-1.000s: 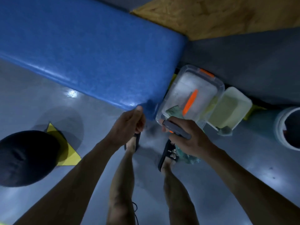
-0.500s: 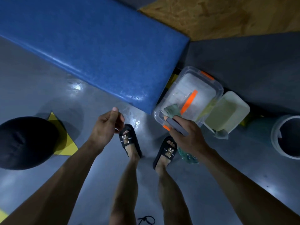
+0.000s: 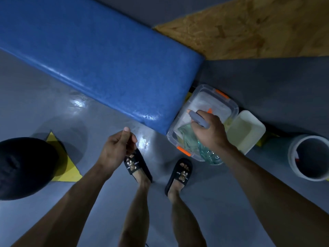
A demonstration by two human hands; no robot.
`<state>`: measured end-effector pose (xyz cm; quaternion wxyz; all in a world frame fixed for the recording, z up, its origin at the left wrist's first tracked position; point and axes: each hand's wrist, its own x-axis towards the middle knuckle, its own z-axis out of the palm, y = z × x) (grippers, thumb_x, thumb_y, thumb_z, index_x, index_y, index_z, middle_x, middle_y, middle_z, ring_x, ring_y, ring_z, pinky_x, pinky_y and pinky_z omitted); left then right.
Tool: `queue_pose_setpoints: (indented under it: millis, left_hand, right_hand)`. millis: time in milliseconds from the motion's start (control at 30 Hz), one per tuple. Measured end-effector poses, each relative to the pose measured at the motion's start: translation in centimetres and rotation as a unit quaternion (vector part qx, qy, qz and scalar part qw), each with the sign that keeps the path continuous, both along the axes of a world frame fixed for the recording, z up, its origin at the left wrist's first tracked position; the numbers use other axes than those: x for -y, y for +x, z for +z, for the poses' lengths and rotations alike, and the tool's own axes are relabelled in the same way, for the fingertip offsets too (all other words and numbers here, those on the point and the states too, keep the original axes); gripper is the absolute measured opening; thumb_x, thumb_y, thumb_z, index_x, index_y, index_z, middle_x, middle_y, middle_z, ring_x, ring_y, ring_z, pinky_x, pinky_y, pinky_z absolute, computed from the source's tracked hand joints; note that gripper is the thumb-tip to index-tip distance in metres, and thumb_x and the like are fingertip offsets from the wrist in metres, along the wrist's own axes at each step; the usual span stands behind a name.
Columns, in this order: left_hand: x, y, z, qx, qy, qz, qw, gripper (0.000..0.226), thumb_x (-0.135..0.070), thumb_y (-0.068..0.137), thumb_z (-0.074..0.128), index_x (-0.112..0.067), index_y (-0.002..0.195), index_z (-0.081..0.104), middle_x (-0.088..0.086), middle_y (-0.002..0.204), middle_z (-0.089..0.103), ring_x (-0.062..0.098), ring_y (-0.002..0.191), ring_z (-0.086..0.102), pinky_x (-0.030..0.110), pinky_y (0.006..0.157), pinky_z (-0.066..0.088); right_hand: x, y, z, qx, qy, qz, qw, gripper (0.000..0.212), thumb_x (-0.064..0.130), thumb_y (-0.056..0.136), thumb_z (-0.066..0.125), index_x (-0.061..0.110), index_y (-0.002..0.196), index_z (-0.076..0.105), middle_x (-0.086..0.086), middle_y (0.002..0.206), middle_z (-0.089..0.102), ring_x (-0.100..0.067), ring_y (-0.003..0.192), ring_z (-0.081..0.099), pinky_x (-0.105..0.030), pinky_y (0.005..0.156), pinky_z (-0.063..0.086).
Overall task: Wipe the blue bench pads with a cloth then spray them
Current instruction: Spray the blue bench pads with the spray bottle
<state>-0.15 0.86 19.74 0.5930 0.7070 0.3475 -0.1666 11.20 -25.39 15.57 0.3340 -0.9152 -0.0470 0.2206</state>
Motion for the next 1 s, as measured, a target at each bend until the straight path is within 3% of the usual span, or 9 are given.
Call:
queue_pose_setpoints:
  millis: [167, 300, 400, 533, 667, 733, 800, 933, 1000]
  left_hand:
    - [-1.8, 1.4, -0.3, 0.005, -0.001, -0.018, 1.0, 0.055, -0.049, 0.103, 0.036, -0.009, 0.079, 0.065, 0.014, 0.071, 0.063, 0.023, 0.066, 0.058, 0.036, 0.067, 0.047]
    - [-3.8, 2.6, -0.6, 0.015, 0.003, -0.032, 0.999, 0.054, -0.056, 0.101, 0.037, -0.019, 0.074, 0.066, 0.009, 0.072, 0.065, 0.019, 0.066, 0.061, 0.037, 0.069, 0.049]
    - [-5.0, 3.4, -0.4, 0.021, 0.003, -0.042, 0.999, 0.057, -0.067, 0.091, 0.038, -0.02, 0.075, 0.067, 0.009, 0.072, 0.067, 0.019, 0.067, 0.062, 0.037, 0.068, 0.05]
    - [-6.2, 4.3, -0.1, 0.022, -0.002, -0.043, 0.999, 0.056, -0.067, 0.089, 0.037, -0.021, 0.074, 0.066, 0.006, 0.07, 0.066, 0.018, 0.066, 0.061, 0.036, 0.069, 0.049]
    - [-7.3, 4.4, 0.4, 0.022, -0.007, -0.035, 0.999, 0.056, -0.065, 0.09, 0.036, -0.02, 0.075, 0.066, 0.005, 0.069, 0.065, 0.018, 0.066, 0.06, 0.035, 0.068, 0.049]
    - [-8.0, 4.3, 0.7, 0.024, -0.012, -0.026, 0.999, 0.056, -0.062, 0.094, 0.037, -0.017, 0.077, 0.066, 0.006, 0.069, 0.065, 0.017, 0.065, 0.059, 0.035, 0.068, 0.048]
    - [-8.7, 4.1, 0.9, 0.023, -0.015, -0.019, 0.999, 0.057, -0.057, 0.1, 0.038, -0.01, 0.081, 0.065, 0.008, 0.07, 0.064, 0.017, 0.065, 0.058, 0.035, 0.068, 0.047]
    - [-10.4, 3.6, 1.2, 0.024, -0.015, -0.008, 1.0, 0.055, -0.052, 0.1, 0.036, -0.01, 0.081, 0.065, 0.007, 0.07, 0.064, 0.017, 0.065, 0.058, 0.033, 0.066, 0.046]
    - [-11.4, 3.3, 1.4, 0.023, -0.018, -0.007, 1.0, 0.055, -0.054, 0.099, 0.036, -0.012, 0.079, 0.065, 0.007, 0.07, 0.064, 0.017, 0.065, 0.058, 0.033, 0.066, 0.046]
  right_hand:
    - [-0.3, 3.3, 0.9, 0.002, -0.011, -0.046, 0.999, 0.014, 0.03, 0.085, 0.06, 0.016, 0.086, 0.058, -0.005, 0.074, 0.063, -0.029, 0.073, 0.061, -0.046, 0.067, 0.05]
    - [-0.6, 6.9, 1.3, 0.051, -0.01, -0.08, 0.995, 0.017, 0.025, 0.087, 0.061, 0.008, 0.09, 0.063, -0.009, 0.073, 0.064, -0.03, 0.073, 0.061, -0.046, 0.068, 0.052]
    - [-1.0, 9.6, 1.3, 0.043, -0.006, -0.125, 0.991, 0.031, 0.035, 0.082, 0.056, 0.009, 0.096, 0.066, -0.011, 0.079, 0.069, -0.028, 0.078, 0.067, -0.046, 0.072, 0.055]
    - [-2.7, 11.1, 1.9, 0.024, -0.062, -0.105, 0.992, 0.028, 0.034, 0.079, 0.055, 0.009, 0.084, 0.064, -0.011, 0.07, 0.067, -0.028, 0.071, 0.066, -0.042, 0.067, 0.055]
    - [-6.1, 8.3, 2.9, 0.011, 0.0, -0.035, 0.999, 0.03, 0.036, 0.082, 0.056, 0.021, 0.107, 0.066, -0.009, 0.087, 0.07, -0.031, 0.086, 0.066, -0.044, 0.074, 0.053]
    - [-8.1, 5.7, 3.2, -0.002, -0.009, 0.041, 0.999, 0.033, 0.036, 0.084, 0.056, 0.027, 0.113, 0.066, -0.004, 0.096, 0.071, -0.03, 0.092, 0.064, -0.038, 0.075, 0.051]
    - [-10.0, 2.8, 3.2, 0.016, -0.021, 0.097, 0.995, 0.027, 0.034, 0.084, 0.056, 0.026, 0.108, 0.065, -0.005, 0.088, 0.068, -0.031, 0.087, 0.061, -0.034, 0.066, 0.043]
    - [-13.2, -1.1, 3.7, -0.021, -0.008, 0.095, 0.995, 0.008, 0.031, 0.088, 0.058, 0.034, 0.093, 0.052, 0.0, 0.067, 0.057, -0.031, 0.071, 0.052, -0.039, 0.062, 0.048]
    - [-14.1, -1.6, 3.5, -0.04, -0.015, 0.082, 0.996, 0.015, 0.026, 0.09, 0.059, 0.038, 0.087, 0.049, 0.005, 0.062, 0.047, -0.029, 0.069, 0.047, -0.034, 0.061, 0.038]
